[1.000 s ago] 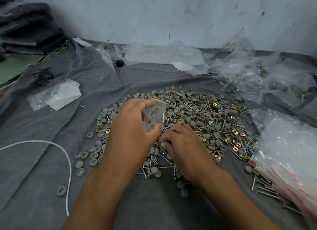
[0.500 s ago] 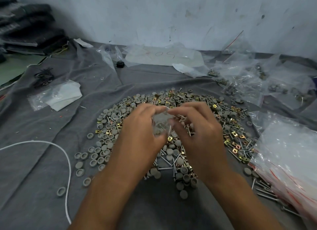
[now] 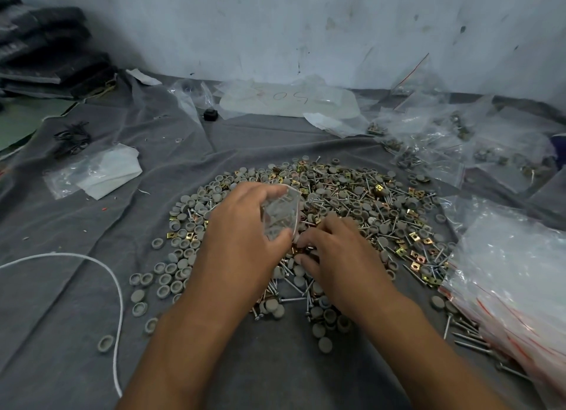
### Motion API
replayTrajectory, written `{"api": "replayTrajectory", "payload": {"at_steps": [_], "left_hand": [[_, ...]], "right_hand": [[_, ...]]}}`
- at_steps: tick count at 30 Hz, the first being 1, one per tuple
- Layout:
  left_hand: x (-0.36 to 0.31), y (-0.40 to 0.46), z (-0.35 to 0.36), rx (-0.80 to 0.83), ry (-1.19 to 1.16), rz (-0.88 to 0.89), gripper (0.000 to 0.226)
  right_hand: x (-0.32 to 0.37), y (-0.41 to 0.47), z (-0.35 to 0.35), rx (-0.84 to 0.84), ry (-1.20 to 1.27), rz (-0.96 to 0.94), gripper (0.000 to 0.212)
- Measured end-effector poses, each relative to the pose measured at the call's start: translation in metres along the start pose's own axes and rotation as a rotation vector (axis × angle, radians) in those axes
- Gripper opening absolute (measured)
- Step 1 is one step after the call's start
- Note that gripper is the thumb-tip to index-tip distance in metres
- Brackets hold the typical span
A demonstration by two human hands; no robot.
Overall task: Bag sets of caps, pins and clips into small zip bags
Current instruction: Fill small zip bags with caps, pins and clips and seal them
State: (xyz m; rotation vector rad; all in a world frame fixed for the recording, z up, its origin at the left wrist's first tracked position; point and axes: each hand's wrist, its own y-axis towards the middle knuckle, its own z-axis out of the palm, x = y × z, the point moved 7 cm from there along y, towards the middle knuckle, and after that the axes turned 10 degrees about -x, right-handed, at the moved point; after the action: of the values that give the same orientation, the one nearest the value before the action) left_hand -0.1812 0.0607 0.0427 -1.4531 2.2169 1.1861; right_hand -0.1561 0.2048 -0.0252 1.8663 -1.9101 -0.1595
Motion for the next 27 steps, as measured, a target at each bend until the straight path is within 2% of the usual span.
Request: {"api": "replayTrajectory", "payload": {"at_steps": [5, 8, 11, 15, 19, 22, 27], "left_hand": [[-0.001, -0.001, 0.0, 0.004, -0.001, -0.003, 0.053], [0.001, -0.001, 0.001, 0.006, -0.003, -0.007, 0.053], [0.001, -0.001, 0.002, 0.01, 0.003, 0.002, 0.054], [-0.001, -0.001, 0.006, 0.025, 0.003, 0.005, 0.054], [-0.007, -0.003, 0.01, 0.033, -0.024, 0.034, 0.049], [-0.008, -0.003, 0.013, 0.039, -0.036, 0.039, 0.049], [-0.008, -0.003, 0.013, 0.037, -0.043, 0.034, 0.053]], "right_hand": [[-0.001, 0.0, 0.004, 0.075, 0.067, -0.008, 0.012], [-0.011, 0.003, -0.005, 0.027, 0.378, 0.153, 0.004], [-0.013, 0.007, -0.027, -0.074, 0.695, 0.233, 0.009], [-0.005, 0.008, -0.065, -0.32, 0.93, 0.159, 0.01], [0.01, 0.002, -0.079, -0.47, 0.722, 0.027, 0.012], [0.011, 0.004, -0.071, -0.454, 0.6, 0.067, 0.015], [0.006, 0.004, -0.076, -0.522, 0.59, 0.095, 0.014]]}}
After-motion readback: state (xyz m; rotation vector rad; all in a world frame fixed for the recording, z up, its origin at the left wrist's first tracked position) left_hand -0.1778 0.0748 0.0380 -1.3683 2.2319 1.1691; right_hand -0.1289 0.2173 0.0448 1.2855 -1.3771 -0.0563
